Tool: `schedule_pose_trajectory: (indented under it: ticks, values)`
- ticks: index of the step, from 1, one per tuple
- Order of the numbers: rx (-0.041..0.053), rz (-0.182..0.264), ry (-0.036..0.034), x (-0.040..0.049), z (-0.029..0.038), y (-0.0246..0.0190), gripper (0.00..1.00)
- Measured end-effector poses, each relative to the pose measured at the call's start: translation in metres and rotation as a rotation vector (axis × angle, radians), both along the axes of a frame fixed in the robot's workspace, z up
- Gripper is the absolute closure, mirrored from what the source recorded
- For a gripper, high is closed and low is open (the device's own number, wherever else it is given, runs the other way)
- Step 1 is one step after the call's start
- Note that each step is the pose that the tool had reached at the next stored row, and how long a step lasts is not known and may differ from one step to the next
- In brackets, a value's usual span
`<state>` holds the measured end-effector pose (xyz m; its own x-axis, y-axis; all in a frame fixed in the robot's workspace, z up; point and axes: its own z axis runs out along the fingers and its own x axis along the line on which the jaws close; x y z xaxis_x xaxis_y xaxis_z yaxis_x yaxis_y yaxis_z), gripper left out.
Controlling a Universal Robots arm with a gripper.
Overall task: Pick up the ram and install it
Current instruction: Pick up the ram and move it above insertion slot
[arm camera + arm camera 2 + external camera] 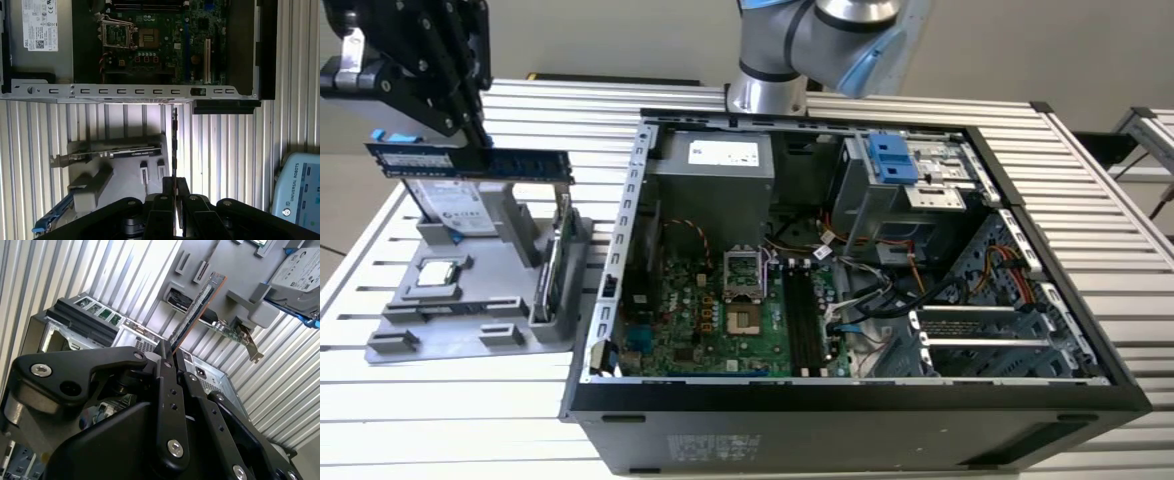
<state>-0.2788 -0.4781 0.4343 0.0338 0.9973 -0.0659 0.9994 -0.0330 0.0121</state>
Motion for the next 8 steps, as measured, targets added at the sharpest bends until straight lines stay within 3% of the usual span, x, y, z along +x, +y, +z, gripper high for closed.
schedule_pose_trajectory:
  ticks: [8]
  values:
    - [0.0000, 0.000, 0.0000, 0.0042, 0.0009, 0.0000, 1.00]
